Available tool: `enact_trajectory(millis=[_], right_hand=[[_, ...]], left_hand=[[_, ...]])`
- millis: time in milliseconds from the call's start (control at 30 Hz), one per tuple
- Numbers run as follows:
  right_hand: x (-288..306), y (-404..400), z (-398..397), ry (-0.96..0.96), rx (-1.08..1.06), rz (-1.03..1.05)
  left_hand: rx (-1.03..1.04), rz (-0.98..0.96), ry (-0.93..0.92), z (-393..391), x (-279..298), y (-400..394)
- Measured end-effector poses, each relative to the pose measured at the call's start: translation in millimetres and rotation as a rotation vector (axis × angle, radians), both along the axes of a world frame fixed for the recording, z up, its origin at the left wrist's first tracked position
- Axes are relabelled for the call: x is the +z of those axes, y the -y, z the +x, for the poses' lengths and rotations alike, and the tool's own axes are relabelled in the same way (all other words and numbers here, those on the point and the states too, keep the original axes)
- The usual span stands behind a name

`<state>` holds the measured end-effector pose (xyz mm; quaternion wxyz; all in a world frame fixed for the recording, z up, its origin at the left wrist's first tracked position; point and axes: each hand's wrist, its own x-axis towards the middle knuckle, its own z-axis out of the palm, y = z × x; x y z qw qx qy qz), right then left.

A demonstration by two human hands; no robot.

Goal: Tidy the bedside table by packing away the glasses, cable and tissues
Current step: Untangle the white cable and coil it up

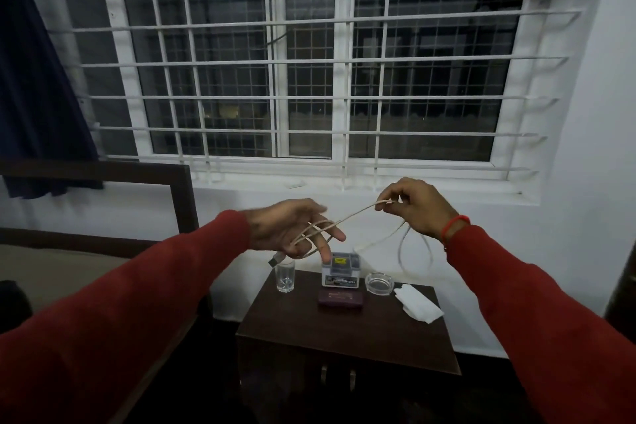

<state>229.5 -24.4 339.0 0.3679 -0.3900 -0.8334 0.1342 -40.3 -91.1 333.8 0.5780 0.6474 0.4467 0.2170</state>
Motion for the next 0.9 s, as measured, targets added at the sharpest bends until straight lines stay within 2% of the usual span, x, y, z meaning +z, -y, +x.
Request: enact_trajectory(millis=[100,167,200,267,367,467,567,667,733,767,900], right_hand=[[-9,-8,-3,0.172,-0.093,0.131],[-18,-9,-7,0.263,-0.086,0.108],[-23,-9,-9,0.249,-0.058,0.066],[-34,-4,-12,0.05,0.066,-0.125],[-48,6,-17,-0.395,0.348,-0.52],[-56,11,-19,-0.638,0.492,-0.733],[-58,8,-15,-0.824,0.483,-0.852],[-65,-2,-6,-0.975,0.305,-0.903],[-75,-7,0,-0.939,0.166,-0.925],[-81,-9,3,-0.855,0.109,-0.918],[-112,-8,17,-0.334,-0.047,-0.777]], left_hand=[[-0.114,0.043,0.056,8,7,10],[-0.132,0.085,0.19,15,12,15],[-0.111,0.093,0.29,18,15,16],[-0.021,0.091,0.522,22,22,15],[0.132,0.104,0.832,21,32,13],[0.217,0.09,1.048,15,39,15],[0.228,0.128,1.114,9,41,19],[0.157,0.141,1.175,6,47,23],[0.152,0.135,1.258,3,53,24],[0.17,0.149,1.287,2,57,24],[0.263,0.263,1.361,-6,71,26]])
